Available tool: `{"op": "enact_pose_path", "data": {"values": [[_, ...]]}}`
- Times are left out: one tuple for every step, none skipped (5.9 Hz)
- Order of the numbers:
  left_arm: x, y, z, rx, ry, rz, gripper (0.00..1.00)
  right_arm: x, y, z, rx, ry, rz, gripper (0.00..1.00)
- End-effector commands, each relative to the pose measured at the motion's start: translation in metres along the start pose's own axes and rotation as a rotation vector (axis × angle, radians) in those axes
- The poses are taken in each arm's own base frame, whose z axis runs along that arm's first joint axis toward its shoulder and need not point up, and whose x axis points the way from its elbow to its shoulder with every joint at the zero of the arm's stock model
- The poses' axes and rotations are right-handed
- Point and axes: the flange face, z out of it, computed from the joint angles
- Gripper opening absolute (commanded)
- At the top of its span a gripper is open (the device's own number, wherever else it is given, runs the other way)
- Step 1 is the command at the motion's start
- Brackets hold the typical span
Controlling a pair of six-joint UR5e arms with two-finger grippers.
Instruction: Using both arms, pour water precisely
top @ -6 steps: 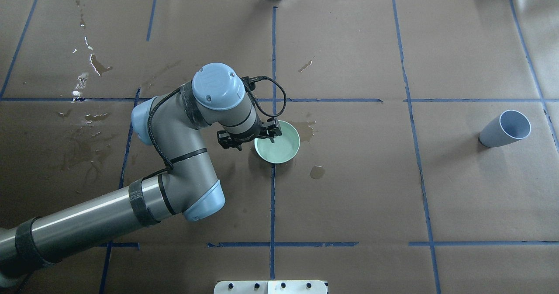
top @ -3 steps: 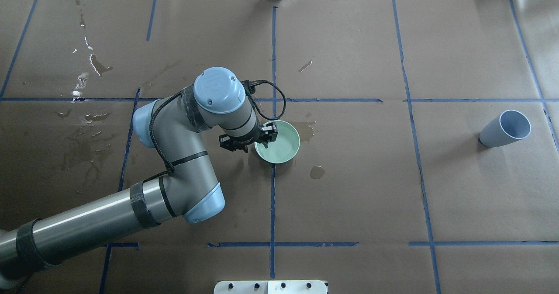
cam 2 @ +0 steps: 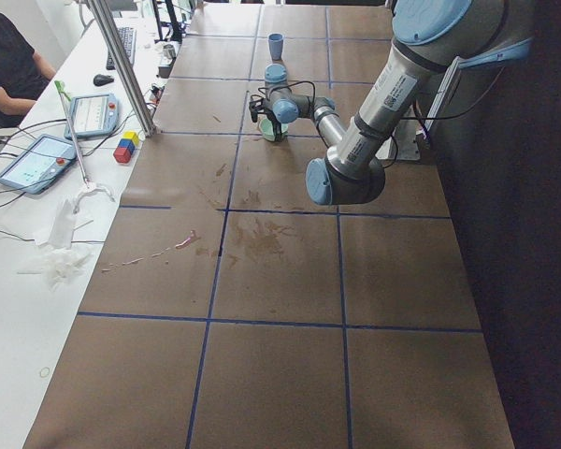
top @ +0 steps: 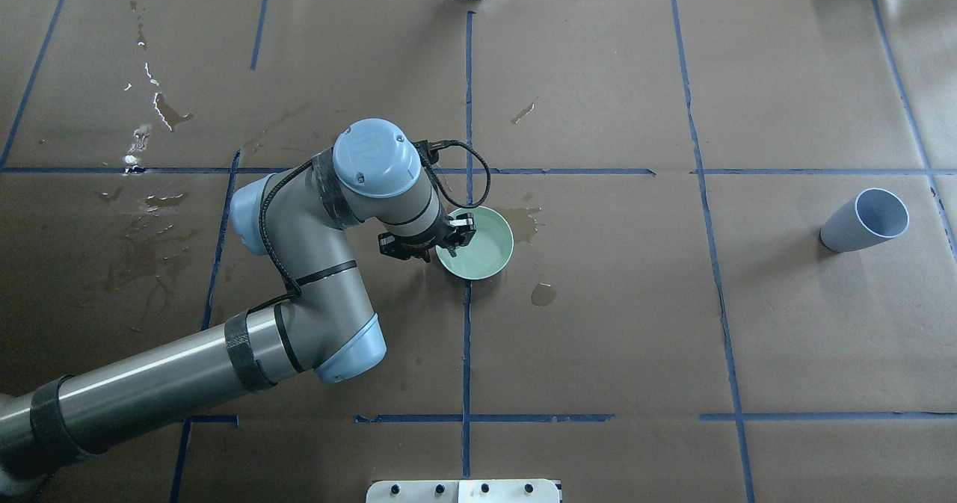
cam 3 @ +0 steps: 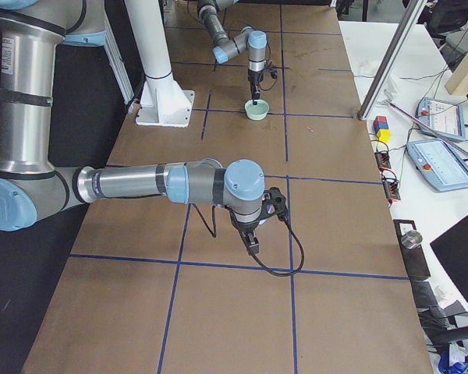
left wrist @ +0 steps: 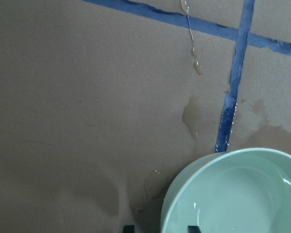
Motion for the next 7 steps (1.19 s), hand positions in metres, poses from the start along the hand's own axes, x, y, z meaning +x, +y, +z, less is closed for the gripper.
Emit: {"op": "enact_pose_path", "data": {"values": [[-0.001,-0.002,0.005,0.001,0.008,0.004,0.38,0.000,0.002,-0.001,0.001,0.000,0.002,1.00],[-0.002,-0.002,0.005,0.001,0.007,0.003,0.19,0.000,0.003,0.000,0.001,-0.005,0.003,1.00],[-0.001,-0.002,0.004,0.002,0.012,-0.001,0.02,-0.001,0.003,0.000,0.003,-0.006,0.004,1.00],[0.002,-0.003,-0.003,0.009,0.044,0.008,0.00,0.000,0.004,-0.001,0.003,0.001,0.007,1.00],[0.002,-0.009,-0.014,0.021,0.056,0.003,0.00,0.001,0.007,0.001,0.001,0.000,0.011,1.00],[-0.012,-0.018,-0.033,0.034,0.076,-0.003,0.00,0.001,0.009,0.002,-0.001,-0.001,0.024,1.00],[-0.042,-0.023,-0.052,0.050,0.089,-0.001,0.00,-0.001,0.001,-0.002,0.001,0.007,0.019,1.00]]}}
